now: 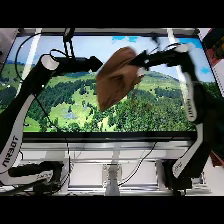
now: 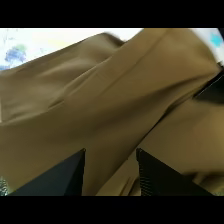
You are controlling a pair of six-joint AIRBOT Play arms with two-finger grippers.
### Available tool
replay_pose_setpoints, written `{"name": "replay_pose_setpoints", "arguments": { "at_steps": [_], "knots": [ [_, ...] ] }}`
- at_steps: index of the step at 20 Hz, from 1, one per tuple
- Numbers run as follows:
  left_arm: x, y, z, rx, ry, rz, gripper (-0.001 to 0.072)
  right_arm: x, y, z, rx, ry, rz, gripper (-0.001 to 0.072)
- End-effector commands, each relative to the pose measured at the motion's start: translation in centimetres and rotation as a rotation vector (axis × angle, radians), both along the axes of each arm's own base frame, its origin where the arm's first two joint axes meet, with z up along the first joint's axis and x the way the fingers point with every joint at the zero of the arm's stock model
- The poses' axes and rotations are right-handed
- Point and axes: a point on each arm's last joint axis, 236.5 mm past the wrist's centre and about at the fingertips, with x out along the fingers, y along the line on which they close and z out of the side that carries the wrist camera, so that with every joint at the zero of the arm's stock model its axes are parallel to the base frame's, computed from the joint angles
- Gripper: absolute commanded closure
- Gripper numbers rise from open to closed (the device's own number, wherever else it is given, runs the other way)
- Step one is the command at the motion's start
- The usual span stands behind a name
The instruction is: Fold the clothes and pants, and hang the long-sleeved shirts on hangers.
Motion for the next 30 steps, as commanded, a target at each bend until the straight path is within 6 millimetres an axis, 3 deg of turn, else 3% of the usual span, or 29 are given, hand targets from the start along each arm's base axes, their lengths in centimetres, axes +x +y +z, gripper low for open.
{"name": "replay_pose_setpoints", "arguments": {
  "at_steps": [1,4,7,9,11,14,17,22,24,26,27,29,30],
  "knots": [
    [-0.7,0.4,3.1,-0.016,-0.061,0.006,0.036,0.0,-11.6,3.4,-0.089,-0.012,-0.197,0.067],
    [-1.7,0.8,6.4,-0.035,-0.125,0.012,0.036,-1.0,-24.3,6.0,-0.11,0.054,-0.502,0.067],
    [-2.4,1.4,9.8,-0.058,-0.2,0.034,0.036,-4.9,-34.9,9.2,-0.101,0.058,-0.762,0.067],
    [-2.7,1.8,11.6,-0.073,-0.243,0.051,0.036,-8.6,-40.3,10.5,-0.115,0.063,-0.886,0.067],
    [-3.0,2.1,12.7,-0.083,-0.271,0.061,0.036,-13.3,-44.4,10.1,-0.136,0.161,-0.998,0.067],
    [-3.2,2.2,13.2,-0.086,-0.28,0.063,0.036,-20.4,-48.6,8.9,-0.207,0.283,-1.107,0.067],
    [-3.1,2.2,13.2,-0.086,-0.281,0.064,0.036,-28.1,-53.2,6.9,-0.29,0.486,-1.331,0.067],
    [-2.7,2.5,13.7,-0.095,-0.302,0.087,0.0359,-40.6,-57.9,4.6,-0.55,0.782,-1.609,0.067],
    [-2.3,2.8,14.2,-0.102,-0.32,0.108,0.0359,-42.6,-57.8,3.5,-0.59,0.841,-1.599,0.067],
    [-2.1,3.0,14.4,-0.106,-0.329,0.117,0.0359,-43.2,-57.4,2.1,-0.584,0.88,-1.572,0.0669],
    [-2.1,3.0,14.4,-0.106,-0.328,0.117,0.0359,-43.2,-57.3,1.8,-0.576,0.89,-1.565,0.0617],
    [-2.1,3.0,14.4,-0.106,-0.328,0.117,0.0359,-43.3,-57.2,1.6,-0.581,0.897,-1.56,0.0132],
    [-2.1,3.0,14.4,-0.106,-0.328,0.117,0.0359,-43.4,-57.3,1.6,-0.595,0.888,-1.545,0.0024]
  ]
}}
